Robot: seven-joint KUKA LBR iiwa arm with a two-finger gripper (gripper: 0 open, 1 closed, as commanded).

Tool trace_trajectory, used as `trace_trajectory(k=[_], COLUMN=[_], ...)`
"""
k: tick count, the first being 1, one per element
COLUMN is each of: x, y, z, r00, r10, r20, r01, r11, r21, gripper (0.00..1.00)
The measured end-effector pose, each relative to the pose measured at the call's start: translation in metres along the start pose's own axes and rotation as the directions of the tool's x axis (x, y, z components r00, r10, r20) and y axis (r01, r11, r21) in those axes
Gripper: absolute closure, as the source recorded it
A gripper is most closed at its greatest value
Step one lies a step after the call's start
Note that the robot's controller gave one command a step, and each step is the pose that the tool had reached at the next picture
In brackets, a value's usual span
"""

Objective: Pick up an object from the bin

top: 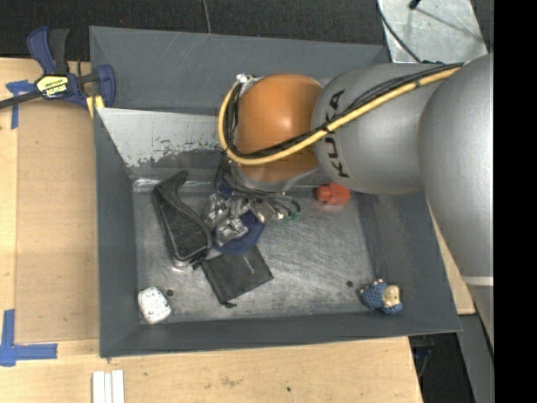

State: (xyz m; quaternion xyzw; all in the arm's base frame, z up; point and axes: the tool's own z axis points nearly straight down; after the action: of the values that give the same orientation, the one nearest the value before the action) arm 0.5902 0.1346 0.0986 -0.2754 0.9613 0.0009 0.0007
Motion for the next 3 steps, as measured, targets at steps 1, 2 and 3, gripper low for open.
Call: trace_trajectory(k=[1, 2, 3], x=[-0.004, -0.016, 0.045], y=[0.0, 0.063, 0.102], z=[-0.074, -0.034, -0.047], r00=[1.0, 0.911, 0.928], r10=[0.002, 0.411, 0.373], r20=[0.01, 0.002, -0.004], r01=[-0.002, -0.411, -0.373], r11=[1.0, 0.911, 0.928], r21=[0.005, -0.001, 0.001], gripper=[1.0, 1.0, 1.0])
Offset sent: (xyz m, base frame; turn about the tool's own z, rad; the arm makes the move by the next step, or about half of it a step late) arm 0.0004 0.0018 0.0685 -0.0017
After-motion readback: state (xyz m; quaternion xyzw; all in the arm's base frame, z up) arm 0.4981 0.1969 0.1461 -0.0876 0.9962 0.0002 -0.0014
